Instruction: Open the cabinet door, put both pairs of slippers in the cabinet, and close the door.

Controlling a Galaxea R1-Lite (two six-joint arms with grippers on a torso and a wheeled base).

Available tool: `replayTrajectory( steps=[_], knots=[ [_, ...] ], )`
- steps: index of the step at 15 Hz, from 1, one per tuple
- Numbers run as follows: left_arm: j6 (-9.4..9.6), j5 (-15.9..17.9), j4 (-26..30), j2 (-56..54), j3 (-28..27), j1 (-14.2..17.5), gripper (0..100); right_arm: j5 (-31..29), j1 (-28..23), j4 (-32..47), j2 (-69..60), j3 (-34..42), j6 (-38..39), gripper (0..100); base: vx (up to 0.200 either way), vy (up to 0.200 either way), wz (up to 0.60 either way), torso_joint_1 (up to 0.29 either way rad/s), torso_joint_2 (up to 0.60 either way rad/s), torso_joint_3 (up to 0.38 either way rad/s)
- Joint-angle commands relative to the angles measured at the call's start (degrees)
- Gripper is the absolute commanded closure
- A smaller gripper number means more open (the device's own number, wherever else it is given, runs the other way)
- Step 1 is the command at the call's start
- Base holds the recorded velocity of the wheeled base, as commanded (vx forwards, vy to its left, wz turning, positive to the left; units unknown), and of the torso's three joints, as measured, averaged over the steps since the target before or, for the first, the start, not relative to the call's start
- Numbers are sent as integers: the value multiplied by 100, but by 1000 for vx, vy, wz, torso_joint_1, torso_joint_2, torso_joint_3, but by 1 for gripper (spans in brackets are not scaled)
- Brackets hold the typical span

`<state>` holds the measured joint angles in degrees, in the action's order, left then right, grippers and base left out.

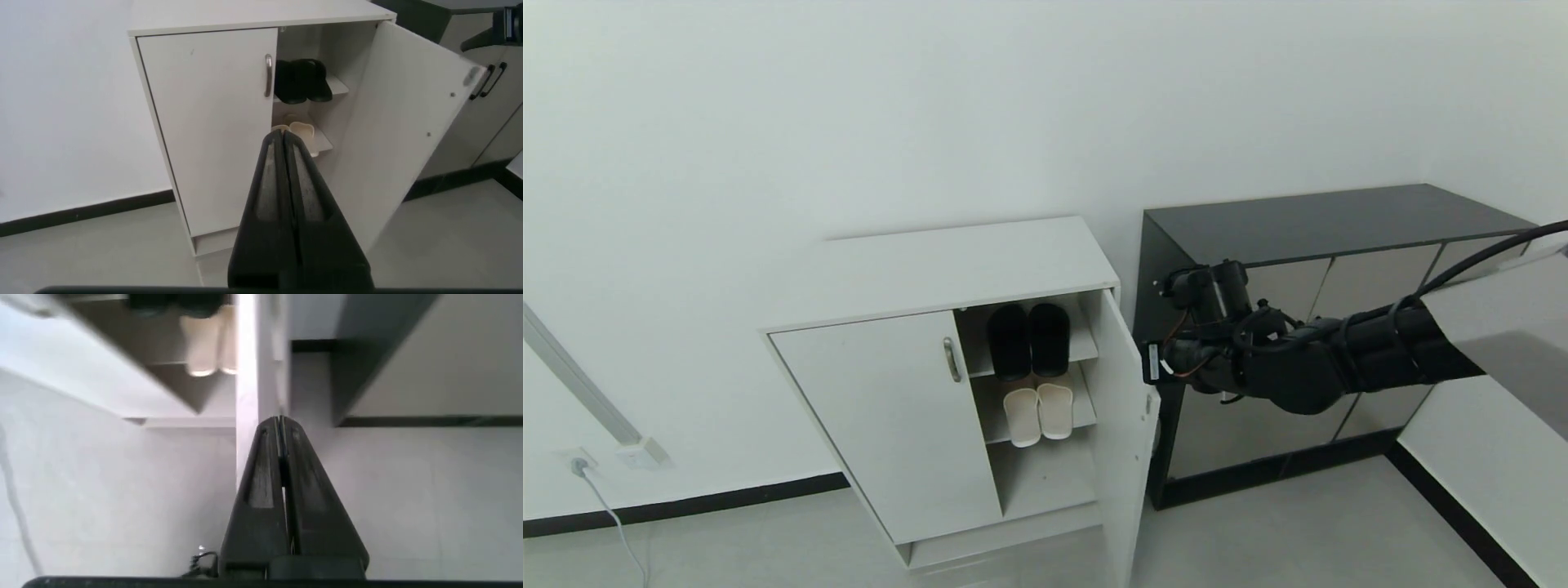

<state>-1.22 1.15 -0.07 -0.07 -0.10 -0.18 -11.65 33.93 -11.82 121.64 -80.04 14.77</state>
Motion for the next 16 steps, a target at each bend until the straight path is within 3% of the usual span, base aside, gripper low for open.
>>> replayTrajectory(
  steps=[1, 8, 12, 16],
  knots=[
    [-1, 0, -1, 7, 1, 1, 100, 128, 237, 5, -430, 208, 34, 100, 0, 0, 0, 0, 0, 0],
    [-1, 0, -1, 7, 1, 1, 100, 304, 773, -153, -1257, 1246, -89, 100, 0, 0, 0, 0, 0, 0],
    [-10, 0, -1, 7, 1, 1, 100, 304, 1046, -637, -1300, 1606, -124, 100, 0, 0, 0, 0, 0, 0],
    [-1, 0, -1, 7, 1, 1, 100, 322, 1046, -725, -1300, 1790, -106, 100, 0, 0, 600, 2, 4, 4]
  ],
)
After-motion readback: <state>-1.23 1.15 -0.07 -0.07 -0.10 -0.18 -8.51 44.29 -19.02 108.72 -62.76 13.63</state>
